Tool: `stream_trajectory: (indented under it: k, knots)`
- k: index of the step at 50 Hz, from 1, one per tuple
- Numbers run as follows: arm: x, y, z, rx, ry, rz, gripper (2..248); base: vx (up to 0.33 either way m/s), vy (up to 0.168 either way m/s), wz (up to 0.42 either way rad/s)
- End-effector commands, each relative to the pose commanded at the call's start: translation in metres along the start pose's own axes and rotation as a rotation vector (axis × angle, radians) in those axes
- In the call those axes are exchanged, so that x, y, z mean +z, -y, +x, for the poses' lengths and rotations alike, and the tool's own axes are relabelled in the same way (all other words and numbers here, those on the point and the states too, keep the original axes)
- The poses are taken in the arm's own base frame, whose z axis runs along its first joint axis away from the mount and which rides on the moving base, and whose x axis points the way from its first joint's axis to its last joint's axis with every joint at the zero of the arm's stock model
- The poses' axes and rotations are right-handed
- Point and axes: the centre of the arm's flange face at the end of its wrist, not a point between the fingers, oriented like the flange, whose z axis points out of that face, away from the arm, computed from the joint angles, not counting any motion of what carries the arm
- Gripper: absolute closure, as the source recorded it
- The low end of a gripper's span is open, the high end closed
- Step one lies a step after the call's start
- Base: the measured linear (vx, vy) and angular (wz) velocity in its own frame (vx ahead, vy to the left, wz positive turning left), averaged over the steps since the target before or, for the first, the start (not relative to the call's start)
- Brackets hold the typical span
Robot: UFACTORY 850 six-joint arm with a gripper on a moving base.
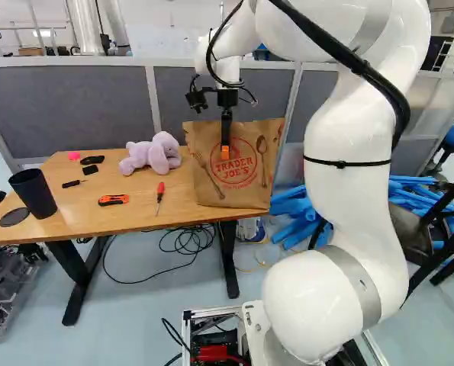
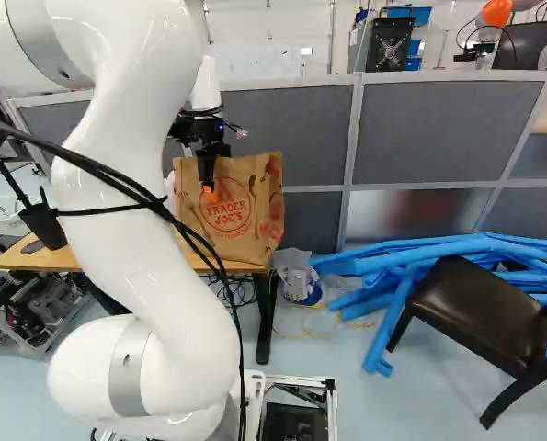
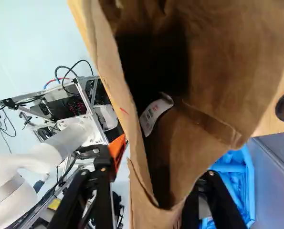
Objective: Pick up the bag on the ground and place it on the table
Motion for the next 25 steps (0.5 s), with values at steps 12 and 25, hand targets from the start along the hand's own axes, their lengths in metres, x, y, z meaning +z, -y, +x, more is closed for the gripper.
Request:
stream_trajectory:
  k: [12, 25]
  knots:
    - [0.0, 0.0, 0.0, 0.0, 0.0, 0.0, 51, 0.0, 0.0, 0.0]
    - [0.0, 0.0, 0.0, 0.0, 0.0, 0.0, 3, 0.0, 0.0, 0.0]
